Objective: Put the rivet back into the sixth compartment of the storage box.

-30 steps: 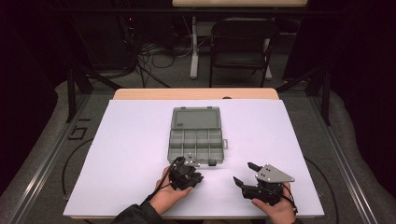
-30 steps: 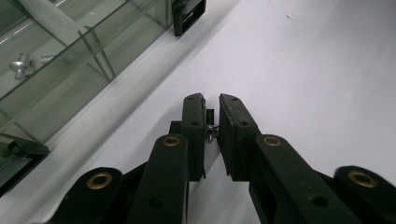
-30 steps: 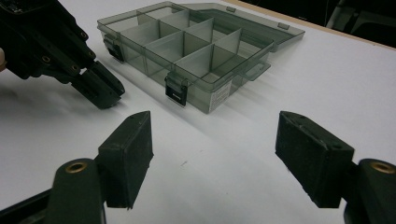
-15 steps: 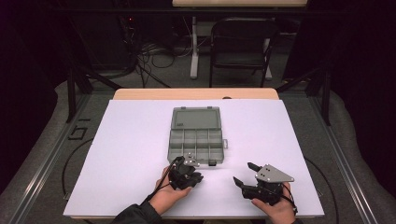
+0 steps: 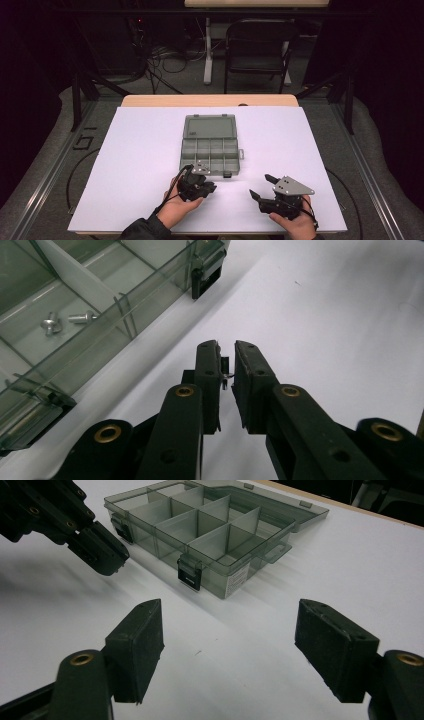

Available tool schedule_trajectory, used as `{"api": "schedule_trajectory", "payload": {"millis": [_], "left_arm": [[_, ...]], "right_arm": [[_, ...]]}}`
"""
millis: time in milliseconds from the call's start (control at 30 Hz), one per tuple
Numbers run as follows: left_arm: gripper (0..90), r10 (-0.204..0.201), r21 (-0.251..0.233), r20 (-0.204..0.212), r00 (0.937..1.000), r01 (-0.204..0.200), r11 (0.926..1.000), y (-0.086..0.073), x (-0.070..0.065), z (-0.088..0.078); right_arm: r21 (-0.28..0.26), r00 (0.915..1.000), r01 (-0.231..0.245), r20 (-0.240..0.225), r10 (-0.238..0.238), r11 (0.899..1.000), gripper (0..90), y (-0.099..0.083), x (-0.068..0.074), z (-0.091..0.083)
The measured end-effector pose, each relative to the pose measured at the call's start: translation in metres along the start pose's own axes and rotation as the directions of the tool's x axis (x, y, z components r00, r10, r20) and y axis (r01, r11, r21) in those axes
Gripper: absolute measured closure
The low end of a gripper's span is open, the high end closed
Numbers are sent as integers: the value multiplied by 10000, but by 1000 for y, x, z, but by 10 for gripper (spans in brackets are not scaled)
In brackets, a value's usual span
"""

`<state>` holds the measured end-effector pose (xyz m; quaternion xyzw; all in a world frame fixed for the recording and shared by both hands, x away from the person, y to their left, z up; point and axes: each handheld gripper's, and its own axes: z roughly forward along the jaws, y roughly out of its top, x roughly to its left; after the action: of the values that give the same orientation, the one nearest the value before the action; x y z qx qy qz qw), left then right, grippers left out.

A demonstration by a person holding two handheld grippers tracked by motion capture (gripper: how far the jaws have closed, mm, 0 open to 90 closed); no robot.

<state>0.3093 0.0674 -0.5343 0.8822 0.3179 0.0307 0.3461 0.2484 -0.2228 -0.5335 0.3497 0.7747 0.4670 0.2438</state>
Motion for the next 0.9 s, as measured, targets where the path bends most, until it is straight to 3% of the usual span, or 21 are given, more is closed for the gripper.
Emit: {"api": "schedule_trajectory", "payload": {"millis": [467,733,900], "left_arm": [[813,-202,-444,-47,9998,199,9988,3,4,-13],[813,-106,-479,-119,9999,100,9988,4,5,-16],[813,-245,-848,-170,9996,230,9961,8,7,-27]], "right_arm": [[414,9999,111,-126,-106,9991,270,-2,1,3],[582,9993,106,-364,-85,9983,279,-2,1,4],[554,9989,218,-421,-194,9982,278,-1,3,4]]}}
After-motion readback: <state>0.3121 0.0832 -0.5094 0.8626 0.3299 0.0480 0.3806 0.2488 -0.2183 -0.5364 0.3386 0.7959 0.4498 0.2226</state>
